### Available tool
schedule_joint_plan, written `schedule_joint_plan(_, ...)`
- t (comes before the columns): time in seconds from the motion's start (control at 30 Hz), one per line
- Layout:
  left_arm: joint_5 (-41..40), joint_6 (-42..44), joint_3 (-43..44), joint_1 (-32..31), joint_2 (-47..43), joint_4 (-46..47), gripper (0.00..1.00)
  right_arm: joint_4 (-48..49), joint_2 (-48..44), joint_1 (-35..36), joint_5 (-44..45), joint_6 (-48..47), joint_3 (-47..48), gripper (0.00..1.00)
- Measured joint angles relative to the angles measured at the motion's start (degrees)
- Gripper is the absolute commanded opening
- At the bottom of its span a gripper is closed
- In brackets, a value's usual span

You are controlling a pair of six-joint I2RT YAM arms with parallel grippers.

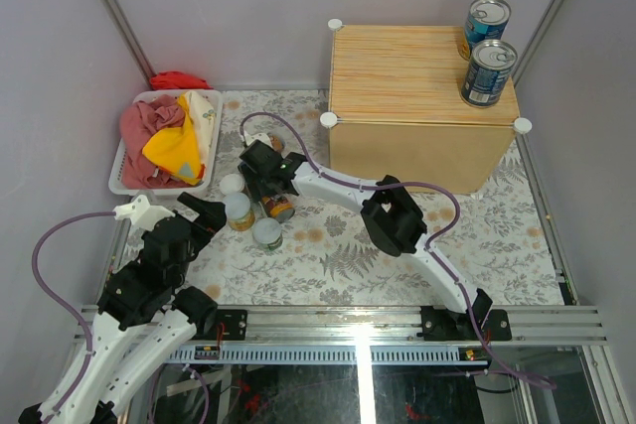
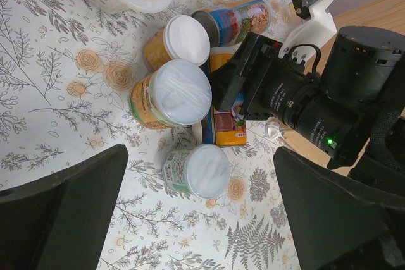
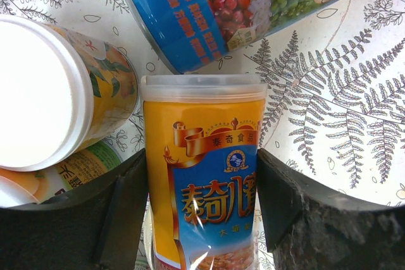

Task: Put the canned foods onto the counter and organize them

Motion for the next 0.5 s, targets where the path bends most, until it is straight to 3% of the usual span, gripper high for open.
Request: schedule_joint_plan(0.5,0.0,0.0,0.0,0.0,0.0,0.0,1.00,1.0,-1.9,0.0,0.3,-1.0,-3.1,0.05)
